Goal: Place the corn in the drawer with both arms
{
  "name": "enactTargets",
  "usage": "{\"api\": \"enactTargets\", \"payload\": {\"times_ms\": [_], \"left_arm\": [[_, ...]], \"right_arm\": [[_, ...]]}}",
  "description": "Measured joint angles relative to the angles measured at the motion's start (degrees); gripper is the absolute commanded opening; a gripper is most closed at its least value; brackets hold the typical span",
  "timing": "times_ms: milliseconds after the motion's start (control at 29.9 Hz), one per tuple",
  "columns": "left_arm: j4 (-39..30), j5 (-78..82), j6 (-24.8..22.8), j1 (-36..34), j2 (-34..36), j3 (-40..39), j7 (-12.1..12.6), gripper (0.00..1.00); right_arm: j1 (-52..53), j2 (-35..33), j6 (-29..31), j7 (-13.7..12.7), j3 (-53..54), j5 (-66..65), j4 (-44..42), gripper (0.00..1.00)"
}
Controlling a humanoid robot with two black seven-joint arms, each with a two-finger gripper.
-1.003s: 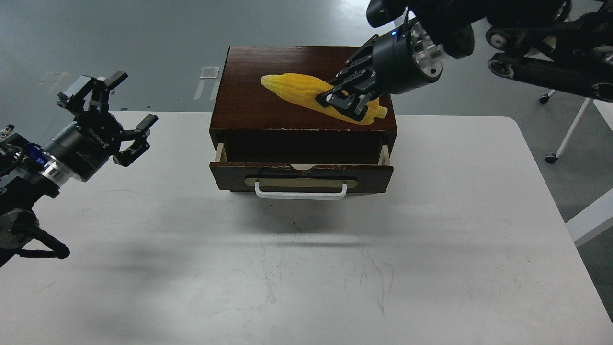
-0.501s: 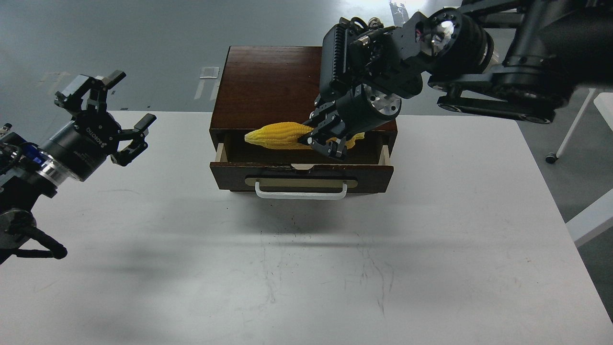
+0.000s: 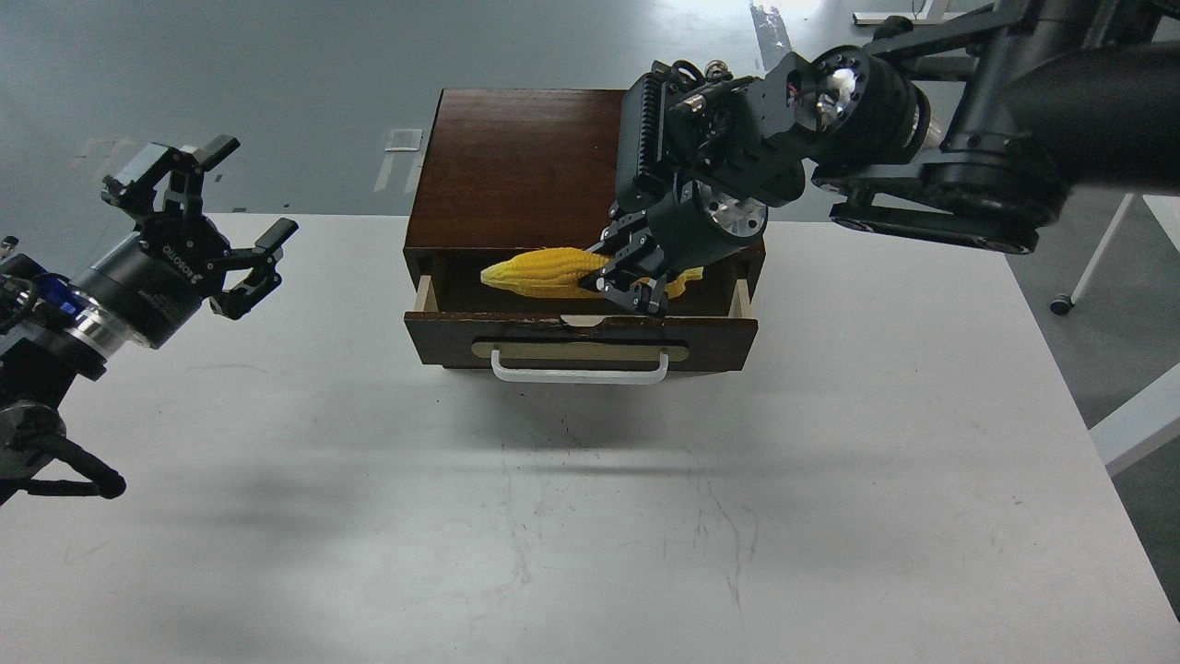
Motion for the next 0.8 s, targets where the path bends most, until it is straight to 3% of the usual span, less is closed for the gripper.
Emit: {"api": "enactTargets", "payload": {"times_ms": [301, 535, 802], "left_arm": [[-0.04, 0.0, 0.0, 0.0, 0.02, 0.0, 0.0, 0.99], [-0.03, 0.0, 0.0, 0.0, 0.02, 0.0, 0.0, 0.99], [-0.03, 0.0, -0.04, 0.0, 0.03, 0.0, 0.0, 0.99]], "right_arm": [[-0.02, -0.06, 0.0, 0.0, 0.0, 0.1, 0.0, 0.68], [0.19, -0.42, -0.15, 0.0, 0.13, 0.28, 0.17, 0.7], [1.17, -7.08, -0.16, 0.0, 3.25, 10.02, 0.45, 0.93]]}}
